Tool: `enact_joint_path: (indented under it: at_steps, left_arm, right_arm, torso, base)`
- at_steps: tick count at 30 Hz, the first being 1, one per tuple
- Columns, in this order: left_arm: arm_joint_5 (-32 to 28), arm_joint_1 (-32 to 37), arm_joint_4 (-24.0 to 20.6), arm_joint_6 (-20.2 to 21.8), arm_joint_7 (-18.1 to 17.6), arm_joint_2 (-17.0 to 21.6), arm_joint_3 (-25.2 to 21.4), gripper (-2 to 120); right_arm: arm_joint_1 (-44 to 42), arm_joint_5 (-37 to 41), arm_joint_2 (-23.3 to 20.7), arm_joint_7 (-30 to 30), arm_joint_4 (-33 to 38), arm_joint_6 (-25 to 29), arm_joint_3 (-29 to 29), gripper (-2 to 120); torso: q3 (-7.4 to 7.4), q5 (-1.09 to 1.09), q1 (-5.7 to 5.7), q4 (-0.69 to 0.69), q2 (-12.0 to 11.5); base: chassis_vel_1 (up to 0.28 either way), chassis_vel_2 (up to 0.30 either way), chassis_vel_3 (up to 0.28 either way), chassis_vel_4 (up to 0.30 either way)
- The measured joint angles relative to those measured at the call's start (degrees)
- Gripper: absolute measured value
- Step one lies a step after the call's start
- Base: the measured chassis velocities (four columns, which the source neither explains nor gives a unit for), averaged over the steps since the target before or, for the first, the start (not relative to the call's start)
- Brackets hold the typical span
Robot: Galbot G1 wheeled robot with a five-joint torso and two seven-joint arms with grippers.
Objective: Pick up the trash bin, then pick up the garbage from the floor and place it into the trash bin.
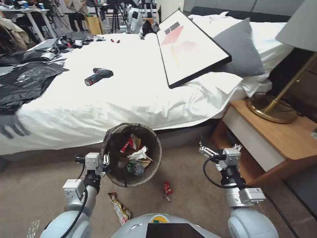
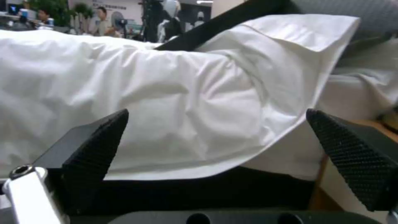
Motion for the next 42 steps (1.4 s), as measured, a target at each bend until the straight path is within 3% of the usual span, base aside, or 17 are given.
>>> enact_joint_path:
  at_steps: [42]
  left_arm:
    - [-0.1, -0.4, 0.0, -0.3, -0.2, 0.1, 0.0, 3]
  right_arm:
    - [0.1, 0.4, 0.1, 0.5, -0.2, -0.5, 0.3, 100]
  torso:
    - [0.00, 0.00, 0.00, -0.01, 0.0]
  base:
    - [0.070, 0.071, 0.072, 0.066]
